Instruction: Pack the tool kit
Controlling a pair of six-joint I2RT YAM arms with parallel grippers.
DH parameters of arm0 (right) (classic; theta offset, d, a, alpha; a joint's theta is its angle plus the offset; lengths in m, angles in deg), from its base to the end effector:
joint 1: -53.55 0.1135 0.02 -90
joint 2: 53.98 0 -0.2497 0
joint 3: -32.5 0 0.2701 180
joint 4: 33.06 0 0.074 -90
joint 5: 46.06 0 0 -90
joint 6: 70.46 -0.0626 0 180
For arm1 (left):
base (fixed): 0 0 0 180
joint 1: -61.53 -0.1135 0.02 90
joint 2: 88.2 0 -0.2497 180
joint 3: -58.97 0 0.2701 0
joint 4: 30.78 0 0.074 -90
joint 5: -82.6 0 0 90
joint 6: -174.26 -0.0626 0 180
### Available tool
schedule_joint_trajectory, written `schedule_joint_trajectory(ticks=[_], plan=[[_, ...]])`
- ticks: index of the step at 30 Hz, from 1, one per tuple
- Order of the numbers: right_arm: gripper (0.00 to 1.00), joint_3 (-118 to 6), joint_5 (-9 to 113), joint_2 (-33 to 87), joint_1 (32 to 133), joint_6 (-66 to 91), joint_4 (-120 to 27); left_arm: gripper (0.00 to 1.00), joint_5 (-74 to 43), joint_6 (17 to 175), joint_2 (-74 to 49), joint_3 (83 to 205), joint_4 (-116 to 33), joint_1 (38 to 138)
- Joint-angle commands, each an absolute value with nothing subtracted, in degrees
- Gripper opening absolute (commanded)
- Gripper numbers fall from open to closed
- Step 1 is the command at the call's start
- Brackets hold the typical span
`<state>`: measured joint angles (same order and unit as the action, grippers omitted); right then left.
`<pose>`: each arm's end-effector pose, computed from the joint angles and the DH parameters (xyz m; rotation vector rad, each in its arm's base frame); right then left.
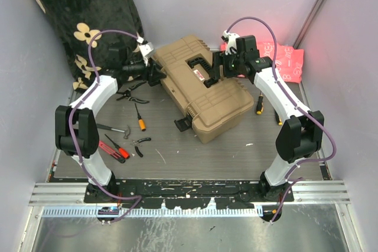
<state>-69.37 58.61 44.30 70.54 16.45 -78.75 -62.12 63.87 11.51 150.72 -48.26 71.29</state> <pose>0.4022 0.1395 0.2873 -0.4122 2.2858 0.4735 0.4142 -0.1231 0.2749 1.0417 1.5933 -0.8264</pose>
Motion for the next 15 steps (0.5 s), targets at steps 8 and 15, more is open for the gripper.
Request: schedule_joint_trajectory(ticks=[8,15], plan=[[0.78,-64.37,68.11,52.28,73.59,14.20,-94.38,0.33,-64.71,62.09,15.85,154.06,-46.75,71.44],[0.78,-64.01,68.02,51.90,73.65,14.37,-94.77,0.01,-65.54,66.09,18.08,155.68,-43.97,71.98]])
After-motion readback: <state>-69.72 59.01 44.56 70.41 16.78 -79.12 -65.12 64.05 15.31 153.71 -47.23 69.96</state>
